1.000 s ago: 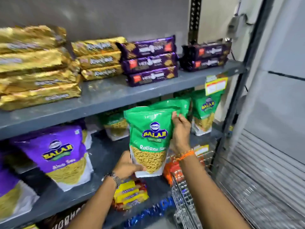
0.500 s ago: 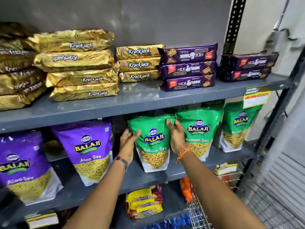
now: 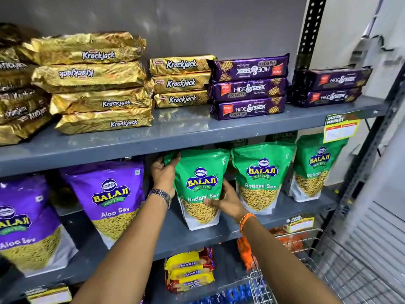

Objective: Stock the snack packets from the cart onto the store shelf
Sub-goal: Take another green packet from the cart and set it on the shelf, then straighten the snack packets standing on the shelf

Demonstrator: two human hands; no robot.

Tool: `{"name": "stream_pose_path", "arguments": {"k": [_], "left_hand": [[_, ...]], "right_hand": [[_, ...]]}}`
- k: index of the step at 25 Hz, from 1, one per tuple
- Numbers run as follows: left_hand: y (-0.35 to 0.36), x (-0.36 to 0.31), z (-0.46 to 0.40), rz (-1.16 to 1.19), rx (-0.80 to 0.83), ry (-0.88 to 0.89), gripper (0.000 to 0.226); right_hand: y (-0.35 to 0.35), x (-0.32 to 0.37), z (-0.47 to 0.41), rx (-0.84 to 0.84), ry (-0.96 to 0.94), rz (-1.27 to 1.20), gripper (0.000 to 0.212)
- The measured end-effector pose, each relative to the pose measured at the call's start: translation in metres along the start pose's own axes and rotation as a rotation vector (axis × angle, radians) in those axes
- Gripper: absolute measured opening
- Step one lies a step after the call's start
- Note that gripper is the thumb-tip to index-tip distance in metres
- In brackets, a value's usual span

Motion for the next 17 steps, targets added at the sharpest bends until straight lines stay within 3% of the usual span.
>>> {"name": "stream_pose_path", "arguments": {"k": [2,5,7,9,11,17], "left_hand": [[-0.001,-0.002,0.014,-0.014,0.068,-0.031,0.029],[-0.02,0.027,0.045,-0.095,0.164,-0.134,0.075],[-0.035,0.06,0.064,-0.205,0.268,-0.24,0.099],[-0.046,0.089,0.073,-0.369,0.326,-0.276,0.114],[-0.051,0.102,0.074,-0.475,0.313,-0.27,0.106],[-0.054,0.094,0.081,-0.513,0.264,-0.225,0.076]], "right_hand": [[-0.009,-0.002,0.019,-0.17,-0.02,-0.021,0.082],[-0.033,-0.007,0.073,-0.757,-0.092,0.055,0.078],[-0.052,-0.012,0.093,-0.985,-0.049,0.135,0.102],[-0.08,-0.025,0.082,-0.944,0.099,0.139,0.128],[-0.106,-0.033,0.065,-0.825,0.135,0.155,0.137],[-0.142,-0.034,0.046,-0.509,0.09,0.088,0.094]]}}
Point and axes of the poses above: each hand's wrist, its own z-axis away from the middle knuckle, its own y-axis out of the palm, x = y × z, the point moved 4 cm from there along -z, towards the middle knuckle, and after that the axes turned 10 degrees about x, right-handed, at the moved point
